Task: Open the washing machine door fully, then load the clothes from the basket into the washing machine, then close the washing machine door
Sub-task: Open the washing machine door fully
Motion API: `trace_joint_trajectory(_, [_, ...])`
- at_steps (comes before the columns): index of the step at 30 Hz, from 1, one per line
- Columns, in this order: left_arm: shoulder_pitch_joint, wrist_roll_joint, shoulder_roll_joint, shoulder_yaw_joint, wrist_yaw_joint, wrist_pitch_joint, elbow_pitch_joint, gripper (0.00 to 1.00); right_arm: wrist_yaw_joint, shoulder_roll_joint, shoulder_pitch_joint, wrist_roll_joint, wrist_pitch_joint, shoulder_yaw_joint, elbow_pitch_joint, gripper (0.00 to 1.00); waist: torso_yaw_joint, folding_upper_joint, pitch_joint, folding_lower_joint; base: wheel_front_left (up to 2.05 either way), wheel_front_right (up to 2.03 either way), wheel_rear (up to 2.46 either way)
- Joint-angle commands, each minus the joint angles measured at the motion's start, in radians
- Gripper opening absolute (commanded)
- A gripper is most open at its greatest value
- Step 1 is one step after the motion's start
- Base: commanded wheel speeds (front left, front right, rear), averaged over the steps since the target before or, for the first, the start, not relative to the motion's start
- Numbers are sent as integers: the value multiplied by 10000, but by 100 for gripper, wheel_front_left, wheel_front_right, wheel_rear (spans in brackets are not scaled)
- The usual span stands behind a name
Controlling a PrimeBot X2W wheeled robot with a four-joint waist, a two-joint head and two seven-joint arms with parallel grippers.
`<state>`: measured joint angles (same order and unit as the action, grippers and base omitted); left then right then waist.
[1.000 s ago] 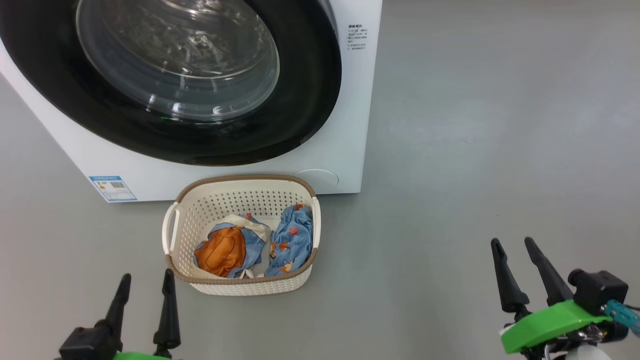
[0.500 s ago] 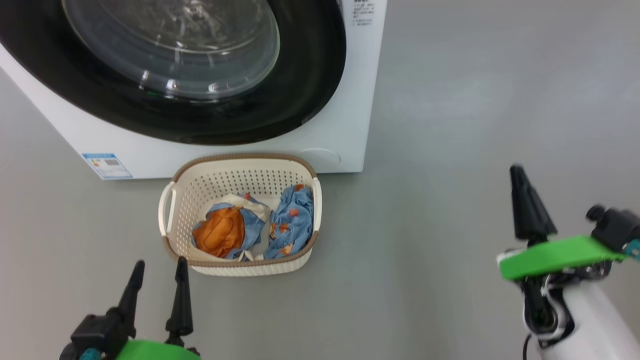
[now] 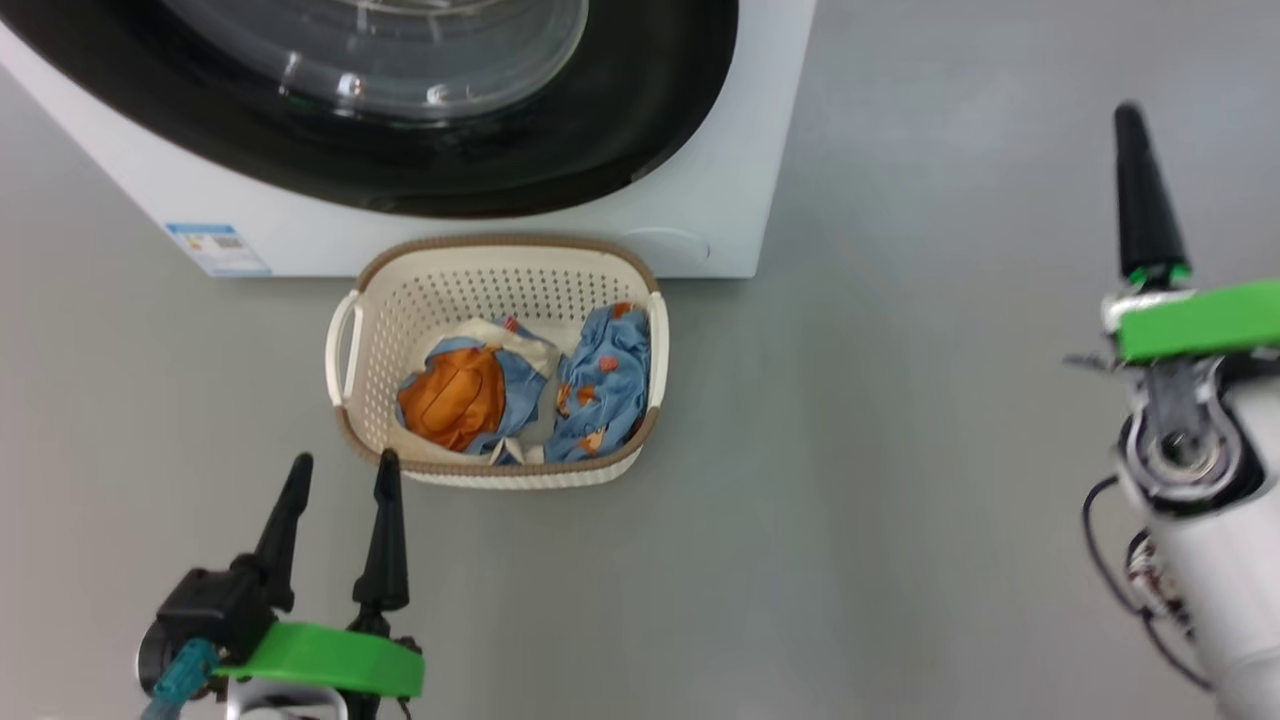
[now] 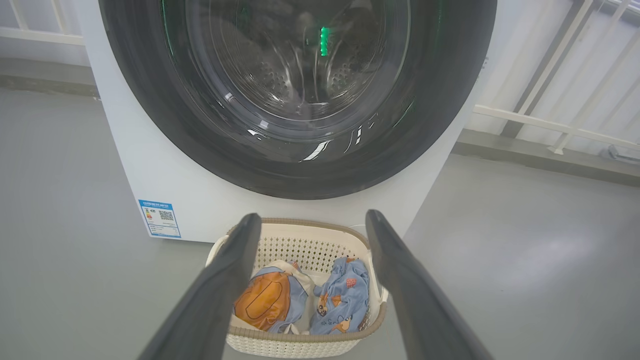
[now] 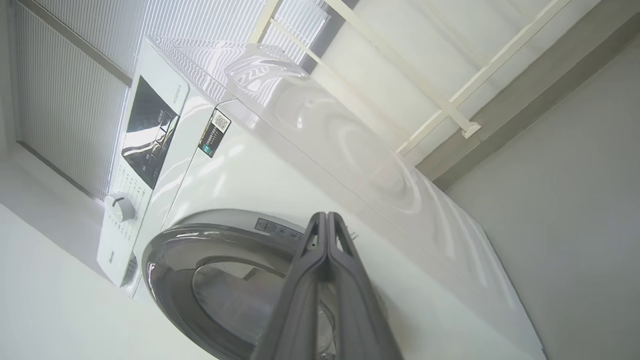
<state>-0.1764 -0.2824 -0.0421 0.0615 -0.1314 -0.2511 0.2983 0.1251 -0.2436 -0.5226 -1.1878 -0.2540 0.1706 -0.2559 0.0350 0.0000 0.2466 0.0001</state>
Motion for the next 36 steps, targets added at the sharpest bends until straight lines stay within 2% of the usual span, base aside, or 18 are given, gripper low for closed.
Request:
trace_joint_trajectory(1, [-394,-179,-85,-179,7,-107,-277,100,56,-434,-524,-884,-74,428,244,0,239,0,378,-1,0,0,0])
trace_joint_trajectory(2, [-527,-256,-84,-73,7,-107,-273,100,56,-810,-904,-1805,156,617,87,0,325,0,545,-1,0,0,0])
trace_joint_trajectory(5, [-714,-357,-84,71,7,-107,-263,100,56,-1214,-1496,-2944,625,610,22,0,459,0,812,-1,0,0,0])
trace_joint_trajectory(10, [-1030,-520,-83,271,7,-107,-279,100,56,-1515,-2350,-4289,1666,156,91,0,694,0,1337,-1,0,0,0])
trace_joint_trajectory(14, [-1317,-620,-83,514,7,-107,-300,100,56,-1581,-2957,-5035,2959,-359,32,0,921,0,1776,-1,0,0,0])
trace_joint_trajectory(15, [-1317,-620,-83,514,7,-107,-300,100,56,-1581,-2957,-5035,2959,-359,32,0,921,0,1776,-1,0,0,0])
trace_joint_trajectory(28, [-2028,-949,-82,1156,7,-107,-291,100,56,-1607,-4929,-5520,7003,-1096,-779,0,1557,0,2809,-1,0,0,0])
trace_joint_trajectory(36, [-2360,-1177,-82,1509,36,-107,-443,100,56,-1359,-6178,-5345,8396,-1098,-1220,0,1820,0,3469,-1,0,0,0])
